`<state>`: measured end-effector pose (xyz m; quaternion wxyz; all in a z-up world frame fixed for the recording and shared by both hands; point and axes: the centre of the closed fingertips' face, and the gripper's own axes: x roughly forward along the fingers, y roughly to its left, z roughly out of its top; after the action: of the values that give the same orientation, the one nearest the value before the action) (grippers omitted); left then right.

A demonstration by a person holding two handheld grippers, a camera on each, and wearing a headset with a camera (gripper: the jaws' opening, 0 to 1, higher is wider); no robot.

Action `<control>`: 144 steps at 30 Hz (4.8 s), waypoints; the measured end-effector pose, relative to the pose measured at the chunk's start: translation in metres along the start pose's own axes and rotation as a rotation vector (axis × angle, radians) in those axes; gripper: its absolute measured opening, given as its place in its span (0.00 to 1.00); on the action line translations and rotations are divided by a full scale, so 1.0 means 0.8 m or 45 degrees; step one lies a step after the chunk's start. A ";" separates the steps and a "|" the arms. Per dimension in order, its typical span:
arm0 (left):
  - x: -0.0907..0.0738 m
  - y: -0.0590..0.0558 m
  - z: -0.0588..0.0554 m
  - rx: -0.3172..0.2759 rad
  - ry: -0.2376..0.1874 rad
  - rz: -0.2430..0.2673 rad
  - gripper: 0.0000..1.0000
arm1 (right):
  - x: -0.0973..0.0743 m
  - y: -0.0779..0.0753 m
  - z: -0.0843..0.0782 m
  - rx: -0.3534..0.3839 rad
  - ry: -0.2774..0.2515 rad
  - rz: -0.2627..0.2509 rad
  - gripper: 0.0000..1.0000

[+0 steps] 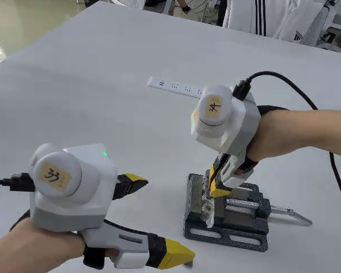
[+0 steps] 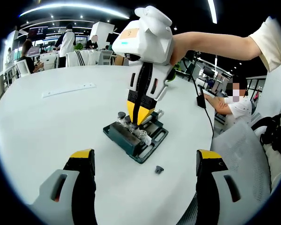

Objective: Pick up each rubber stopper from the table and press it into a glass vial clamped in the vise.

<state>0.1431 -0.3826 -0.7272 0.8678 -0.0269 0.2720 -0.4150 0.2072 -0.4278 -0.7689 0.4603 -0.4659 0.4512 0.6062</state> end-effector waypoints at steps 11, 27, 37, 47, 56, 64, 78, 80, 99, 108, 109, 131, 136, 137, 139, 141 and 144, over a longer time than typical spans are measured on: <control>0.002 0.001 -0.001 -0.007 0.001 -0.001 0.88 | 0.004 0.002 0.001 -0.026 0.059 -0.031 0.00; -0.001 0.004 -0.005 -0.021 -0.006 0.009 0.88 | 0.004 0.002 0.004 0.007 0.058 -0.025 0.01; -0.002 0.006 -0.004 -0.027 -0.012 0.017 0.88 | 0.004 0.001 0.004 -0.015 0.089 -0.053 0.01; -0.001 0.002 -0.002 -0.018 -0.012 0.009 0.88 | 0.004 0.001 0.002 -0.006 0.077 -0.050 0.01; -0.003 0.000 0.005 0.008 -0.001 0.005 0.88 | 0.002 0.002 0.001 -0.035 0.043 -0.087 0.01; -0.006 -0.003 0.011 0.022 -0.005 0.006 0.88 | 0.000 0.002 0.000 -0.031 0.017 -0.084 0.01; -0.007 -0.003 0.009 0.017 -0.007 0.013 0.88 | -0.004 0.006 -0.005 -0.027 -0.040 -0.106 0.03; -0.008 -0.002 0.009 0.011 -0.009 0.014 0.88 | -0.007 0.005 -0.004 -0.011 -0.082 -0.124 0.04; -0.008 -0.004 0.011 0.013 -0.009 0.008 0.88 | -0.009 0.037 -0.002 0.172 -0.371 -0.106 0.40; -0.008 -0.006 0.010 0.019 -0.005 0.004 0.88 | -0.010 0.055 0.001 0.228 -0.468 -0.112 0.40; -0.009 -0.006 0.010 0.016 -0.005 0.003 0.88 | -0.009 0.058 0.000 0.234 -0.472 -0.107 0.40; -0.020 -0.014 -0.001 0.018 0.005 0.015 0.88 | 0.032 0.108 0.000 0.249 -0.535 -0.024 0.35; -0.022 -0.012 -0.002 0.013 -0.003 0.020 0.88 | 0.045 0.111 0.006 0.242 -0.555 -0.014 0.31; -0.022 -0.013 -0.002 0.012 -0.003 0.020 0.88 | 0.047 0.112 0.007 0.243 -0.558 -0.013 0.29; -0.022 -0.015 -0.003 0.013 -0.002 0.019 0.88 | 0.053 0.113 0.007 0.243 -0.555 -0.012 0.29; -0.022 -0.015 -0.003 0.009 -0.004 0.021 0.88 | 0.058 0.114 0.006 0.242 -0.550 -0.014 0.27; -0.022 -0.016 -0.005 0.008 -0.002 0.022 0.88 | 0.064 0.112 0.007 0.246 -0.563 -0.016 0.25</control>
<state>0.1230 -0.3773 -0.7191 0.8717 -0.0220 0.2702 -0.4082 0.1113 -0.4306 -0.8073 0.5940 -0.2785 0.3925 0.6446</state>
